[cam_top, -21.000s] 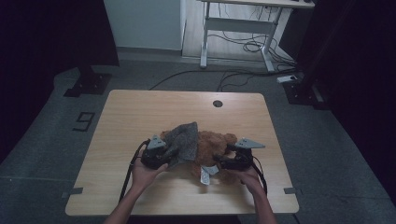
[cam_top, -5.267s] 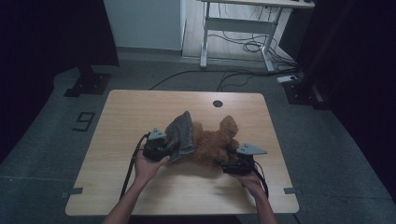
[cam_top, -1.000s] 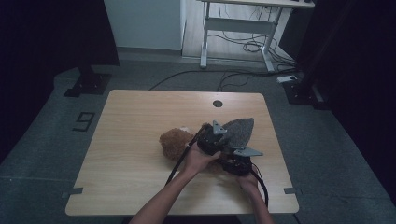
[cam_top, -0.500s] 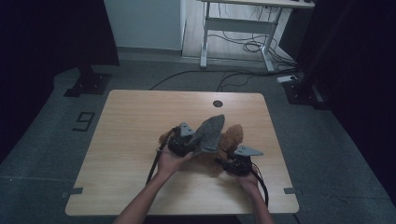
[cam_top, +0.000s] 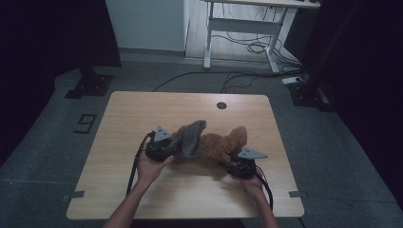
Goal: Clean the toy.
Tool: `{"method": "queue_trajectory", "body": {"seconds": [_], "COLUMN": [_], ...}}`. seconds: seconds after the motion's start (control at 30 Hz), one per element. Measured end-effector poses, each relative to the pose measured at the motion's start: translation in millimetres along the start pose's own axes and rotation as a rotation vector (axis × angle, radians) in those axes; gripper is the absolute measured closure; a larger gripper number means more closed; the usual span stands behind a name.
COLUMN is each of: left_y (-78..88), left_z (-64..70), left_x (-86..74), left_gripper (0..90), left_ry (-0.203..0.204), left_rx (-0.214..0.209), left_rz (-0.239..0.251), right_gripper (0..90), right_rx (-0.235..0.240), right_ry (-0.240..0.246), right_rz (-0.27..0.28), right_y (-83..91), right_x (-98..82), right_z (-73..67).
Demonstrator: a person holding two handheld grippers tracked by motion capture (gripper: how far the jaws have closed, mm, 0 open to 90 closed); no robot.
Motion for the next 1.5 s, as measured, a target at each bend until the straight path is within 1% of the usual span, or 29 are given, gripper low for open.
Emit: {"method": "queue_trajectory", "body": {"seconds": [0.03,0.13,0.17,0.33,0.4,0.43,0.5,0.57,0.63,0.67,0.73,0.8,0.9,0.97,1.0,1.03,1.1,1.13,1.2,1.27,1.33,1.4,1.47,1.5], "left_y": [0.3,0.0,0.4,4.1,5.7,6.2,6.2,6.1,6.6,6.6,5.3,1.6,-10.4,-24.0,-31.6,-38.1,-43.5,-43.7,-41.4,-34.4,-24.7,-15.0,-7.2,-4.9], "left_z": [-5.7,-20.9,-25.2,-41.3,-46.6,-48.3,-46.8,-40.8,-32.9,-27.4,-12.5,6.0,34.7,49.1,52.2,52.1,44.8,38.3,28.6,20.9,16.9,10.6,0.8,-5.1], "left_x": [-3.4,-12.1,-14.5,-23.2,-25.7,-26.2,-24.2,-17.4,-6.4,0.2,13.9,27.3,42.5,46.3,45.9,44.4,39.4,35.1,28.7,22.0,16.1,10.8,4.7,1.2], "left_gripper": [76.6,76.6,76.6,76.6,76.7,76.7,76.7,76.7,76.7,76.7,76.7,76.7,76.6,76.4,76.4,76.5,76.6,76.6,76.6,76.6,76.6,76.7,76.8,76.8], "left_ry": [0.013,0.069,0.079,0.109,0.123,0.130,0.130,0.113,0.102,0.089,0.060,0.023,-0.035,-0.059,-0.072,-0.067,-0.036,-0.025,-0.008,-0.002,-0.009,-0.016,-0.011,0.002], "left_rx": [0.008,-0.005,-0.001,0.040,0.050,0.049,0.045,0.045,0.023,0.015,-0.012,-0.047,-0.076,-0.072,-0.054,-0.043,-0.051,-0.047,-0.053,-0.061,-0.043,-0.014,0.028,0.040], "left_rz": [-0.008,-0.014,-0.017,-0.041,-0.047,-0.048,-0.043,-0.033,-0.011,-0.002,0.009,0.013,-0.001,-0.025,-0.041,-0.052,-0.058,-0.061,-0.060,-0.048,-0.032,-0.022,-0.023,-0.023], "right_gripper": [60.1,60.1,60.1,60.1,60.2,60.2,60.3,60.4,60.4,60.4,60.5,60.5,60.4,60.4,60.4,60.4,60.4,60.4,60.3,60.3,60.3,60.3,60.3,60.3], "right_rx": [0.001,0.003,0.003,0.003,0.003,0.002,0.004,0.003,0.003,0.002,0.001,0.000,-0.002,-0.004,-0.007,-0.010,-0.013,-0.008,-0.002,-0.006,-0.008,-0.008,-0.008,-0.007], "right_ry": [0.001,0.005,0.007,0.013,0.016,0.018,0.014,0.017,0.017,0.016,0.017,0.022,0.026,0.027,0.029,0.031,0.028,0.026,0.029,0.040,0.047,0.044,0.038,0.033], "right_rz": [0.000,0.000,0.001,0.003,0.003,0.004,0.004,0.005,0.004,0.004,0.005,0.005,0.007,0.004,-0.001,-0.003,-0.009,-0.008,-0.004,0.000,-0.004,-0.007,-0.006,-0.003], "right_y": [0.0,0.1,0.0,-0.1,-0.2,-0.3,-0.5,-0.6,-0.6,-0.5,-0.6,-0.6,-0.5,0.0,0.4,0.6,1.1,1.4,1.5,0.7,1.0,1.2,0.9,0.6], "right_x": [-0.2,-0.7,-0.7,-1.2,-1.3,-1.5,-1.6,-1.4,-1.5,-1.5,-1.5,-1.4,-1.3,-1.5,-1.7,-2.0,-2.9,-3.2,-2.9,-1.7,-1.4,-1.7,-1.7,-1.8], "right_z": [0.2,0.6,0.6,1.0,1.3,1.7,2.3,2.4,2.3,2.1,1.9,1.5,1.4,1.2,1.3,1.5,2.8,3.4,3.1,0.9,-0.1,-0.1,0.2,0.5]}}
Point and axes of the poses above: each handheld gripper's, and its own axes: y roughly backward along the jaws, x roughly out of its top, z roughly to its right, the point moved 3 cm from there along -y, roughly forward along the jaws, and after that the axes turned 13 degrees about -z, right-handed, at the moved point
